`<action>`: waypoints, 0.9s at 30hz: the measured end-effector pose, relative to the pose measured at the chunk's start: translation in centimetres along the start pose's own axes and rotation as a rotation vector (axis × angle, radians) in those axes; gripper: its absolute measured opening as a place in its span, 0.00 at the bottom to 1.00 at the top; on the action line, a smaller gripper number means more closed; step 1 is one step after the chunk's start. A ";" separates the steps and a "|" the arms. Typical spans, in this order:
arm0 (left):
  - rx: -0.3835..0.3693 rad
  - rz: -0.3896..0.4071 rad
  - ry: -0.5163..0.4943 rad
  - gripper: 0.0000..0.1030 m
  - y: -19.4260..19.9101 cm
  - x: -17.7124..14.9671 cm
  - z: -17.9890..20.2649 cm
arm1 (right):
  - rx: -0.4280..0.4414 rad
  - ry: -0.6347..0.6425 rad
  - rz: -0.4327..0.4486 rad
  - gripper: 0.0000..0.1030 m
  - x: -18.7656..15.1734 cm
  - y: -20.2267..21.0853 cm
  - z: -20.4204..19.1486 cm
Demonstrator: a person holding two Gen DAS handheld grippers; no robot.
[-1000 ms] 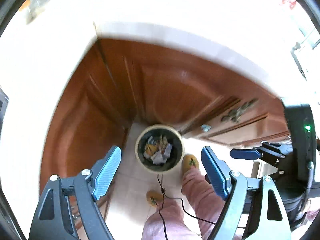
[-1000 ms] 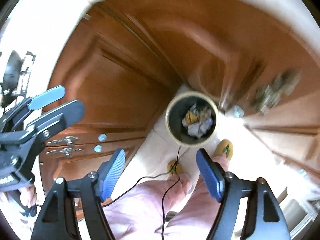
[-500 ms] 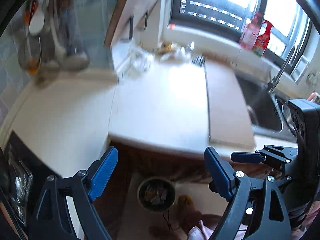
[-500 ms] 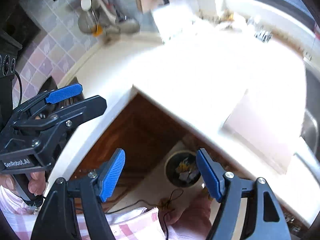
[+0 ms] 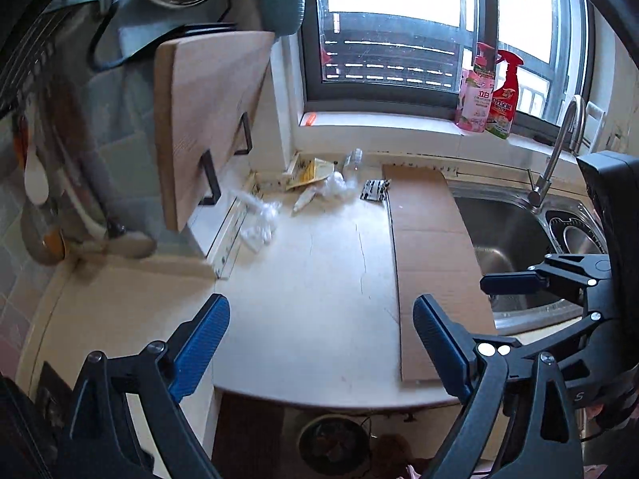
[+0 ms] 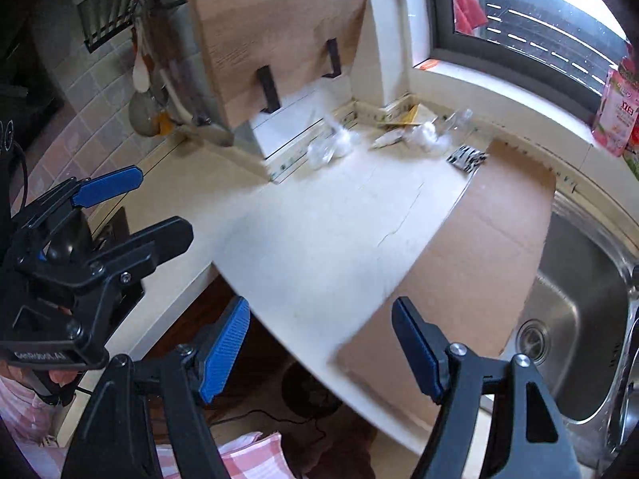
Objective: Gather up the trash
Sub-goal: 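Raise both tools back up to the counter trash, then grasp the black-white wrapper with the right tool while the left tool grasps the clear plastic bag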
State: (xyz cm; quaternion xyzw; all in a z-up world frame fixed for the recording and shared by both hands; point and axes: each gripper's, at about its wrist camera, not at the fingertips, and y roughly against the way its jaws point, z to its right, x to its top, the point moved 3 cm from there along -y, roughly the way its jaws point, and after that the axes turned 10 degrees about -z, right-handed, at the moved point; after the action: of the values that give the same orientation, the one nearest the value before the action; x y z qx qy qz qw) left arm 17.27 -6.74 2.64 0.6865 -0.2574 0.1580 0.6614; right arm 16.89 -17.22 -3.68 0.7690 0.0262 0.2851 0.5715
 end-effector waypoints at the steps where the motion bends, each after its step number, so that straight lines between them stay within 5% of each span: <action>1: 0.005 -0.002 -0.003 0.89 -0.4 0.7 0.4 | -0.003 -0.003 0.000 0.72 0.5 0.0 0.8; 16: 0.025 -0.079 0.013 0.89 -12.0 12.1 1.7 | -0.019 -0.067 0.002 0.72 11.1 -3.3 13.8; 27: -0.084 -0.207 0.045 0.85 -24.8 18.5 3.5 | -0.005 -0.207 -0.019 0.71 17.1 -10.1 23.0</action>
State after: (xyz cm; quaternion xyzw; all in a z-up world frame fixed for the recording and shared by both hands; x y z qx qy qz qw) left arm 45.85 -13.06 -7.80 0.6775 -0.1767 0.0934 0.7079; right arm 44.85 -27.35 -9.94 0.7926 -0.0263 0.1987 0.5759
